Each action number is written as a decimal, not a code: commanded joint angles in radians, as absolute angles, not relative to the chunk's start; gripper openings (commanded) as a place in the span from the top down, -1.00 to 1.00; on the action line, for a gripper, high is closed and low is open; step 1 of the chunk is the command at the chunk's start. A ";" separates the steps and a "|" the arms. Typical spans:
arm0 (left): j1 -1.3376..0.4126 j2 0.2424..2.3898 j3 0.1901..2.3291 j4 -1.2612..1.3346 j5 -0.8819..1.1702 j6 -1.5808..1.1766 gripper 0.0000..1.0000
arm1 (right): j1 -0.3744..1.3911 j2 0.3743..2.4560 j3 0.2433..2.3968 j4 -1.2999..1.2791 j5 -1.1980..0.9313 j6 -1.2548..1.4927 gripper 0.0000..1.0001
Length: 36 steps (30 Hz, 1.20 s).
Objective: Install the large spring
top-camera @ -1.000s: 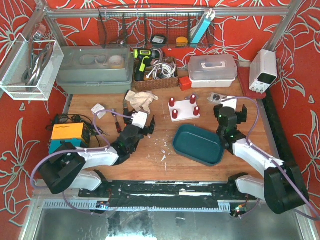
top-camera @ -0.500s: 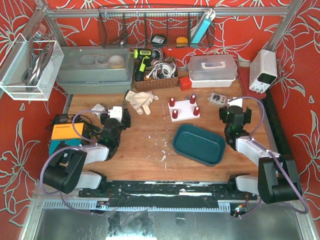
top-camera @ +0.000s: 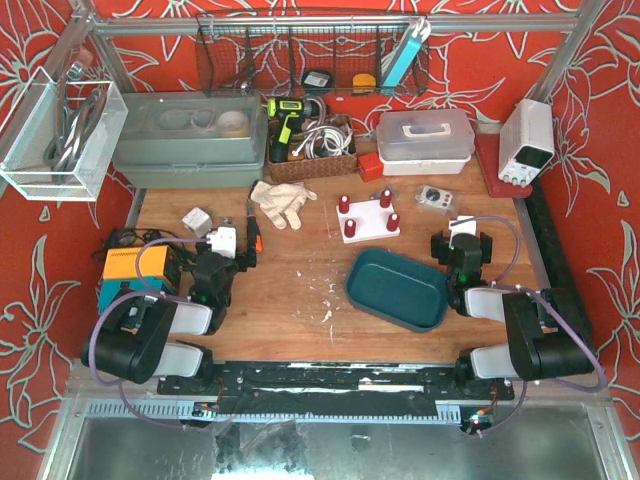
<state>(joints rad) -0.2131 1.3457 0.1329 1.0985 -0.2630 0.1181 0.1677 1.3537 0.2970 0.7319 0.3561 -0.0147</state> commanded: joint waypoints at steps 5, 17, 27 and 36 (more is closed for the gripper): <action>-0.150 1.407 0.086 1.294 -0.168 0.068 -1.00 | 0.158 1.419 0.279 0.884 0.313 -0.021 -0.98; -0.120 1.415 0.102 1.269 -0.132 0.049 -1.00 | 0.158 1.415 0.280 0.885 0.312 -0.022 -0.98; -0.121 1.412 0.100 1.270 -0.132 0.049 -1.00 | 0.158 1.414 0.281 0.885 0.311 -0.022 -0.98; -0.120 1.411 0.100 1.269 -0.132 0.049 -1.00 | 0.158 1.414 0.281 0.885 0.312 -0.022 -0.98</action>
<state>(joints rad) -0.1287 1.4166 0.0917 1.2362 -0.1333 0.0513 0.1631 1.4193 0.2760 0.8684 0.3138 -0.0166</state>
